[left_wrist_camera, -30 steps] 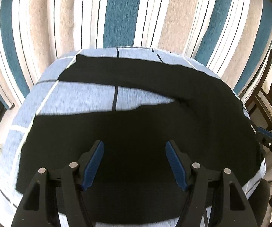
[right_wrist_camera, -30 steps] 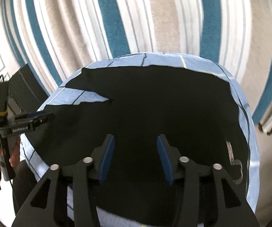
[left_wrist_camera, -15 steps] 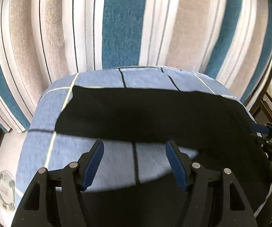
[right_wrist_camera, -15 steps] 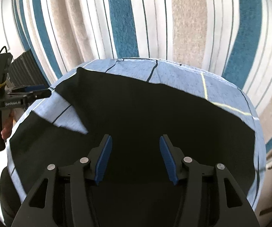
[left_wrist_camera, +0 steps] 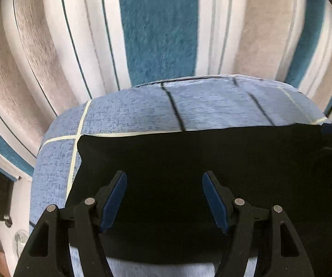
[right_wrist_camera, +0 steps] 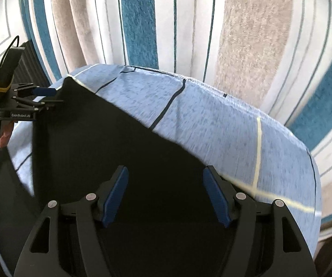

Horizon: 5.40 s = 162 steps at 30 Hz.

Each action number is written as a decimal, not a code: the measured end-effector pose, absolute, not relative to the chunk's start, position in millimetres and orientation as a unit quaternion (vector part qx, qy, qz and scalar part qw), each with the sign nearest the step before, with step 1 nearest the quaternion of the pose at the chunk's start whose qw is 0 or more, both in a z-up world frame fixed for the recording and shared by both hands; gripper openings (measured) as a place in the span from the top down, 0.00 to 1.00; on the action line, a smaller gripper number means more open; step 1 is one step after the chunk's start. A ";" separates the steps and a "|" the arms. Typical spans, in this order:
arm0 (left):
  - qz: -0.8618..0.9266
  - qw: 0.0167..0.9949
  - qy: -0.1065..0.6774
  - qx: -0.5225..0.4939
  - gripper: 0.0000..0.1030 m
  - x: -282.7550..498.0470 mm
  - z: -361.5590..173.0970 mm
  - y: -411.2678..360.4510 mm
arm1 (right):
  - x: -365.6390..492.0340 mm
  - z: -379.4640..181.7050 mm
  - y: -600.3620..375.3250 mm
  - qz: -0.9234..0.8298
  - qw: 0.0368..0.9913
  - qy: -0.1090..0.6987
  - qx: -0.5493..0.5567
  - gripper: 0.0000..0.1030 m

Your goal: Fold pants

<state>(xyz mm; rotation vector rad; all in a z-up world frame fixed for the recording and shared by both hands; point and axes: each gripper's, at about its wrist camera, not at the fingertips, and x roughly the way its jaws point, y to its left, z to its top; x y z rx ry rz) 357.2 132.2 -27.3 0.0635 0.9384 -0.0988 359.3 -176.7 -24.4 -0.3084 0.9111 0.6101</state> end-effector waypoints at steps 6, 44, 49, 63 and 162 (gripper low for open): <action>-0.038 0.883 0.466 0.049 0.32 374.8 -48.5 131.0 | 387.1 -52.4 -172.2 0.306 0.811 0.472 -0.163 0.34; -0.058 0.895 0.419 -0.137 0.98 100.0 -24.8 162.7 | 83.5 -49.3 -214.4 0.306 0.833 0.452 -0.089 0.94; -0.048 0.884 0.439 -0.152 0.96 75.9 -34.9 168.5 | 81.3 -41.2 -239.5 0.275 0.844 0.461 0.011 0.81; -0.003 0.897 0.437 -0.068 0.45 140.6 -29.8 117.3 | 86.2 -34.6 -316.8 0.148 0.865 0.431 0.208 0.48; 0.062 0.872 0.379 -0.304 0.95 47.5 -54.4 266.8 | 44.2 -43.6 -371.2 0.080 0.835 0.447 0.312 0.97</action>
